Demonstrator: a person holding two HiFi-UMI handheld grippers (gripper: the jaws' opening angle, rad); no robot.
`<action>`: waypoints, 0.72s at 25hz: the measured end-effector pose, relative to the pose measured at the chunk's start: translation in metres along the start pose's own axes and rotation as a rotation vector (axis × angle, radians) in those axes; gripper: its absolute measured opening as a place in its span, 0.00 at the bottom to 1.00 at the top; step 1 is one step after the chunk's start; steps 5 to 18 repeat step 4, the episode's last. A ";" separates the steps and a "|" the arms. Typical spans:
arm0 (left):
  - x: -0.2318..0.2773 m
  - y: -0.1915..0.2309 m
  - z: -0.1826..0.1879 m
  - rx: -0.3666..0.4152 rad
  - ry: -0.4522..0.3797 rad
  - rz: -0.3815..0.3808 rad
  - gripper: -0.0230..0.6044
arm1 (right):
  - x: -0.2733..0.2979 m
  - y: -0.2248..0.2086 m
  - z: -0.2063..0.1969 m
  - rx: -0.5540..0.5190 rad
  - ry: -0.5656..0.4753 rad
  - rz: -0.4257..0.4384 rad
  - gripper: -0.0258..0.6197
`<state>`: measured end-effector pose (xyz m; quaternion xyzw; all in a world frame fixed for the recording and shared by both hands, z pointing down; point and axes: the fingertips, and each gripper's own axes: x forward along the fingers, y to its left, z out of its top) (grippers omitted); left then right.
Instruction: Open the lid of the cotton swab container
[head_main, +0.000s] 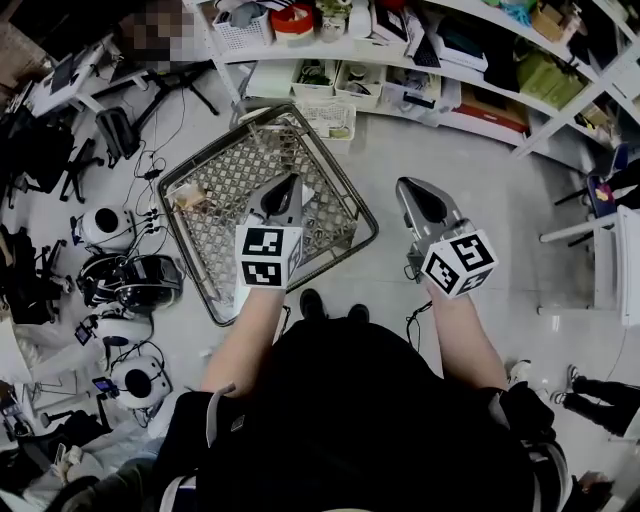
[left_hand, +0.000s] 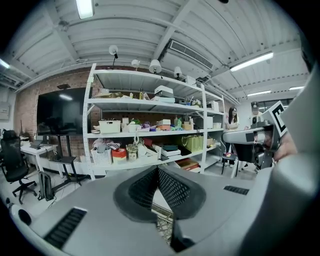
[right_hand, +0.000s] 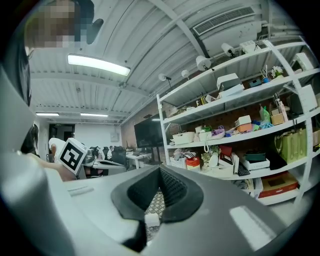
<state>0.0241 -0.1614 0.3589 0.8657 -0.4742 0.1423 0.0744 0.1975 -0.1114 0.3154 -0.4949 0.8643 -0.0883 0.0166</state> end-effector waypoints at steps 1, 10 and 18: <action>0.000 0.001 0.000 -0.001 0.000 0.002 0.05 | 0.000 -0.001 0.000 0.002 -0.001 -0.002 0.05; -0.001 0.006 -0.002 -0.005 -0.003 0.009 0.05 | 0.002 -0.002 0.000 0.004 -0.005 -0.006 0.05; -0.001 0.006 -0.002 -0.005 -0.003 0.009 0.05 | 0.002 -0.002 0.000 0.004 -0.005 -0.006 0.05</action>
